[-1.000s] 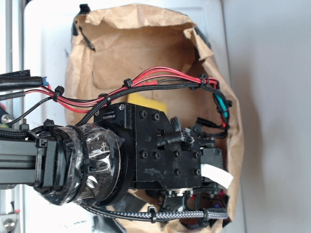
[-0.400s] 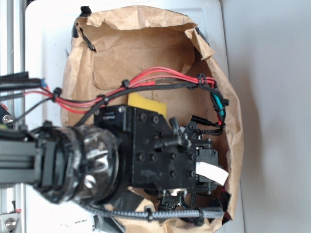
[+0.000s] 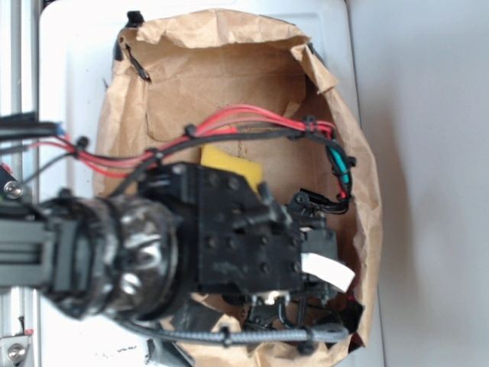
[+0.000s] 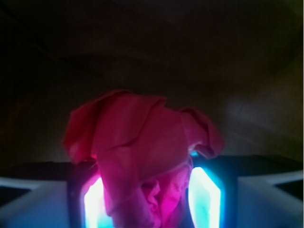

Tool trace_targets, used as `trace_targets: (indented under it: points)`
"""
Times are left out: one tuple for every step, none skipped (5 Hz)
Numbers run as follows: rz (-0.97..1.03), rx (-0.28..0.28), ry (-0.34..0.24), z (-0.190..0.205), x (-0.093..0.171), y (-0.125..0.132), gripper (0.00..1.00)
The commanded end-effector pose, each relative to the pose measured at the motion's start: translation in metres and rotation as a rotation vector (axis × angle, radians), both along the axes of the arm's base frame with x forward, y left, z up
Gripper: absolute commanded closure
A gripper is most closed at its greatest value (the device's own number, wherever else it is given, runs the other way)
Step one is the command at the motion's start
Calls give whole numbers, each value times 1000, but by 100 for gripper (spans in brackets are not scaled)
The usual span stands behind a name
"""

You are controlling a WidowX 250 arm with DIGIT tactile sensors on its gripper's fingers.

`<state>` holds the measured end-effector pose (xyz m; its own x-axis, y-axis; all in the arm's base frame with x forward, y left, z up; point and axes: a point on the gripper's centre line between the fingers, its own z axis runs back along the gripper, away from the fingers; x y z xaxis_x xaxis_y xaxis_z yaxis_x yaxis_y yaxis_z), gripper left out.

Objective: Grab the red paper.

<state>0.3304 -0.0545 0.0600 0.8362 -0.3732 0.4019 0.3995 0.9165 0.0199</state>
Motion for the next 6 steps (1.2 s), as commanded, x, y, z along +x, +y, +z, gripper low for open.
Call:
trace_targets:
  points:
    - [26,-139,-56,72,10,28,100]
    - [17,-165,-73,87,11,37,100]
    - [18,-186,-53,100,6,44,100]
    - [-14,-168,-47,96,1,44,0]
    - [-66,-143,-45,89,-9,38,0]
    - [-94,-118,-44,80,-15,34,0]
